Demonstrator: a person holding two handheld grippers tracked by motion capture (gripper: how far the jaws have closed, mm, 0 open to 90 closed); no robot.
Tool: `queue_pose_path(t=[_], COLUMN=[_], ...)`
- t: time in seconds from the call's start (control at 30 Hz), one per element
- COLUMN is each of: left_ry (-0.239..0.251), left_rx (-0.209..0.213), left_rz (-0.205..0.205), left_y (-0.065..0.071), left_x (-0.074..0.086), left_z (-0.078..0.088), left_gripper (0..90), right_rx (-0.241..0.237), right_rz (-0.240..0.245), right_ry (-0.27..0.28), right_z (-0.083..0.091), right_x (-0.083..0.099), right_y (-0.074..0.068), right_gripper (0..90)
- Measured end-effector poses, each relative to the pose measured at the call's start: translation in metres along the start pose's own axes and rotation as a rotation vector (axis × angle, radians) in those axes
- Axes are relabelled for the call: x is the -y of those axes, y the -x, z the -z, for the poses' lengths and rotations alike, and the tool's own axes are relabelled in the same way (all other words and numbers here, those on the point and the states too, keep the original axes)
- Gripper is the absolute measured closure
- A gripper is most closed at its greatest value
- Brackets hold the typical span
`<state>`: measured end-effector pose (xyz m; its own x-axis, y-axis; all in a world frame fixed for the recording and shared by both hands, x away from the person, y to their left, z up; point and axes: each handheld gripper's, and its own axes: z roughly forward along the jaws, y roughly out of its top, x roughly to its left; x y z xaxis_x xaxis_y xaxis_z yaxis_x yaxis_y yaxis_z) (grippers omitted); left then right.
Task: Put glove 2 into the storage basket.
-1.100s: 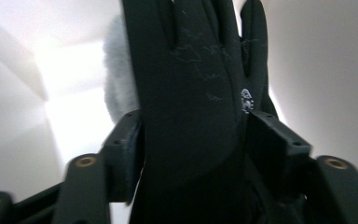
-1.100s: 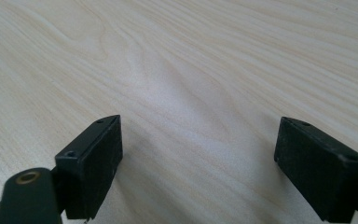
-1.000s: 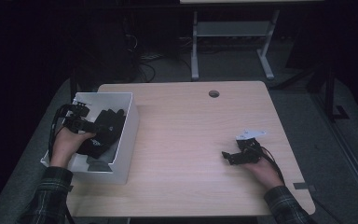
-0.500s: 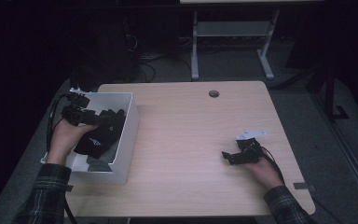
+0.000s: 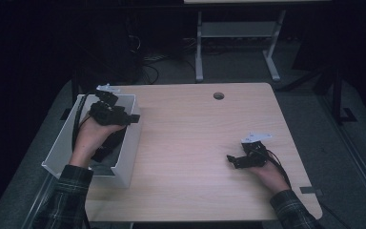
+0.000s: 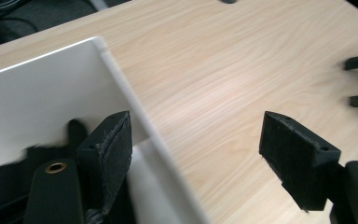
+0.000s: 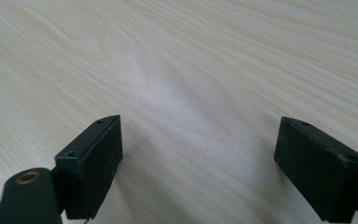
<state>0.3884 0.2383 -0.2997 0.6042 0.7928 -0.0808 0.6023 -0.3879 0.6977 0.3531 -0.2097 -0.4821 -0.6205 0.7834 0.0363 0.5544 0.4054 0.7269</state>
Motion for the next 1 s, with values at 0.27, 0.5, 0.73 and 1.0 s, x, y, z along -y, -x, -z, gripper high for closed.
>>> queue_pose_path(t=[0.27, 0.5, 0.73, 1.0], left_ry=[0.011, 0.014, -0.009, -0.035], left_rx=[0.083, 0.123, 0.159, 0.173], left_rz=[-0.054, -0.094, -0.114, -0.139], left_y=[0.042, 0.073, 0.095, 0.106], left_x=[-0.008, -0.001, 0.018, 0.042], left_z=[-0.023, -0.047, -0.072, -0.099], left_gripper=[25.2, 25.2, 25.2, 25.1], right_rx=[-0.001, -0.001, -0.002, -0.001], right_rz=[0.0, 0.0, 0.0, 0.0], right_ry=[0.0, 0.0, -0.001, -0.002], right_z=[0.0, 0.0, 0.0, 0.0], right_x=[0.0, 0.0, 0.0, 0.0], right_y=[0.0, 0.0, 0.0, 0.0], right_gripper=[15.0, 15.0, 15.1, 15.1])
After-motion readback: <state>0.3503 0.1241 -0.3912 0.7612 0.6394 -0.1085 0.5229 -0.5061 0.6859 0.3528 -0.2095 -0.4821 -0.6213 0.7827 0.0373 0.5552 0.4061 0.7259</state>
